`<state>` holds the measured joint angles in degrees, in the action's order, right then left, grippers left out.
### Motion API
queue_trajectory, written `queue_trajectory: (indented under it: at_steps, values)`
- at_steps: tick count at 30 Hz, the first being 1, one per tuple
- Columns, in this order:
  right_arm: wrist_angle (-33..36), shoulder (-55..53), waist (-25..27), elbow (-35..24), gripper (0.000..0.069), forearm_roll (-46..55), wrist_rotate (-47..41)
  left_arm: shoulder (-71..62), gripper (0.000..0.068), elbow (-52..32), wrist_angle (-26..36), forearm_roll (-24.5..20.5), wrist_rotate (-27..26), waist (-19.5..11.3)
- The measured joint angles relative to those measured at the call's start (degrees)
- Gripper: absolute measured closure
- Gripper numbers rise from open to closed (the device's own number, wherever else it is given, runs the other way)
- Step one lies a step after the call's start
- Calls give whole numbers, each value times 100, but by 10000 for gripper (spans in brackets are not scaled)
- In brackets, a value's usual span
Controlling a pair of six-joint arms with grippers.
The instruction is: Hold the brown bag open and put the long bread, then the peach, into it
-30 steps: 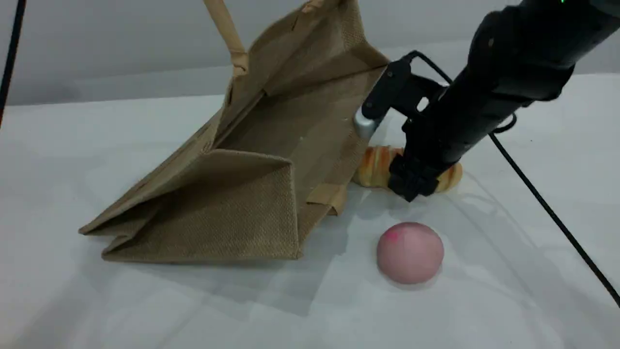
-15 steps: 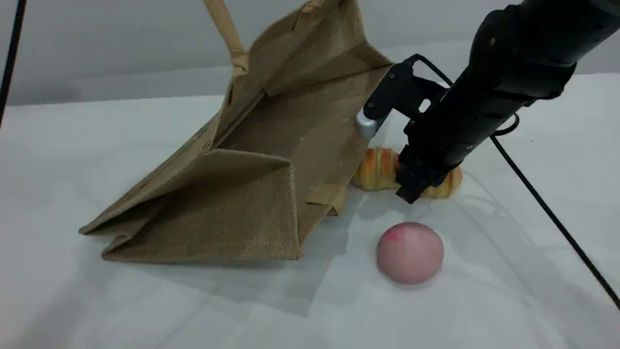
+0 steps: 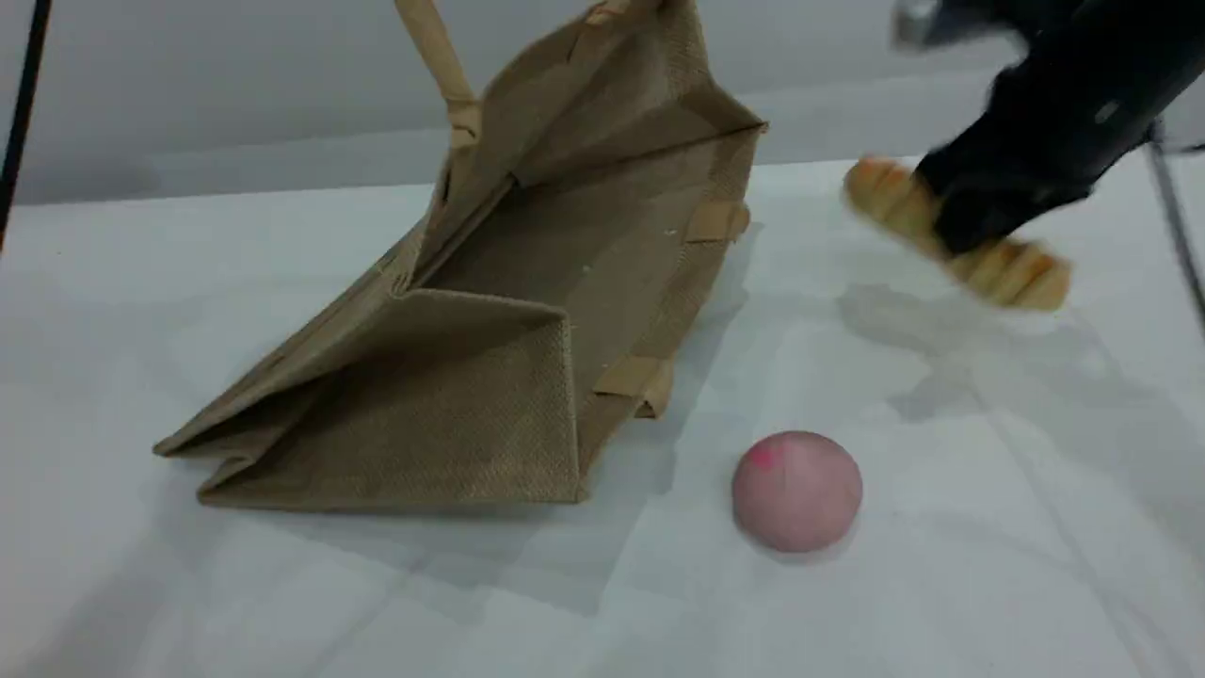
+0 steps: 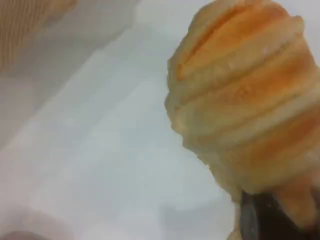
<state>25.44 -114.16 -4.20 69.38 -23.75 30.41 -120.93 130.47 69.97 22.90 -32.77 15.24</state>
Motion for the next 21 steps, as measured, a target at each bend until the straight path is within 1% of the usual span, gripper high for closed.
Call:
queue_trajectory:
  at_steps: [2,4,7,9,14,19,21]
  values:
    - [296,365,128,3,625,-5,-247,0,589,0,0,114,-103,0]
    - [687,704,144,7,625,-34,-489,0,589,0,0,277,-213,0]
    - [1256,1251,139,7,626,-278,-791,0,589,0,-6,589,-440,22]
    - [1526,1562,139,7,627,-522,-832,0,589,0,-6,817,-610,64]
    - [2310,2077,139,10,628,-1290,-832,0,589,0,-5,855,-730,146]
    - [3131,2015,133,-8,628,-2063,-937,0,589,0,-6,869,-730,151]
    - [3309,2020,128,-38,630,-2408,-942,0,589,0,-6,869,-730,151]
